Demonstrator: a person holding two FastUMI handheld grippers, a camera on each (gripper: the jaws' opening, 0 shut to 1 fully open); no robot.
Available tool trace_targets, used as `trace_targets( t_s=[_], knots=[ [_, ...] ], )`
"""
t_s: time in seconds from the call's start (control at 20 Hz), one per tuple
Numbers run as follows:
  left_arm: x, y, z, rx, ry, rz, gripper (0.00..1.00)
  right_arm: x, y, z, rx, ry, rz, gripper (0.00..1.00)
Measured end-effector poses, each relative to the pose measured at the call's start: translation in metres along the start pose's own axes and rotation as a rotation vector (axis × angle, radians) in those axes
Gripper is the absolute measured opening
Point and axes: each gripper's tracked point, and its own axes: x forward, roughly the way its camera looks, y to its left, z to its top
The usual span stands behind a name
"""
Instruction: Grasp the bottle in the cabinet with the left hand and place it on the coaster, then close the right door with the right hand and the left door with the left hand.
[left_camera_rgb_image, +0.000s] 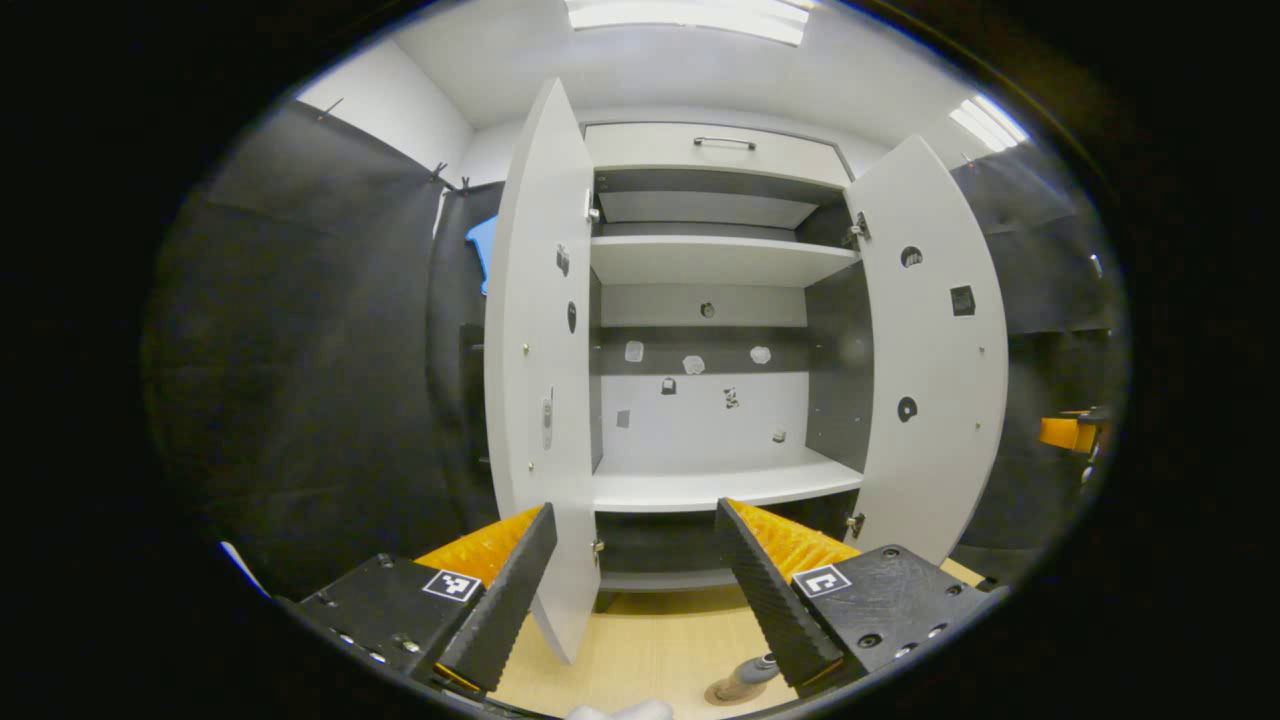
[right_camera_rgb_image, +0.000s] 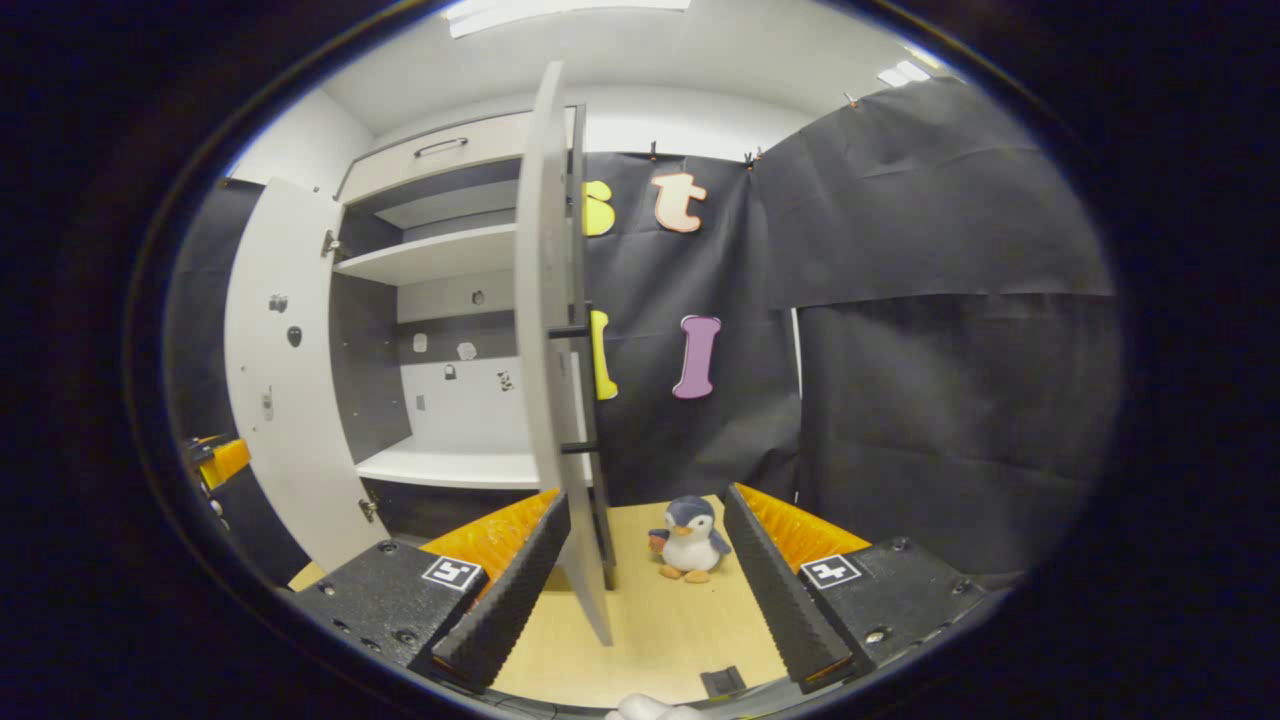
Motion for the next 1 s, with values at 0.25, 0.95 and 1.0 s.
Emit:
trace_targets(
  t_s=[0.25, 0.95, 1.0],
  knots=[
    [-0.012, -0.006, 0.016, -0.006, -0.005, 0.084, 1.0, 0.04, -0.045, 0.021, 0.009, -0.011, -0.004, 1.0],
    [-0.037, -0.034, 0.026, -0.008, 0.01, 0.137, 0.98, 0.116, -0.012, 0.047, 0.013, -0.005, 0.23, 1.0],
    [-0.04, -0.036, 0.026, -0.01, 0.005, 0.135, 0.98, 0.118, -0.004, 0.05, 0.016, -0.009, 0.256, 1.0]
  ],
)
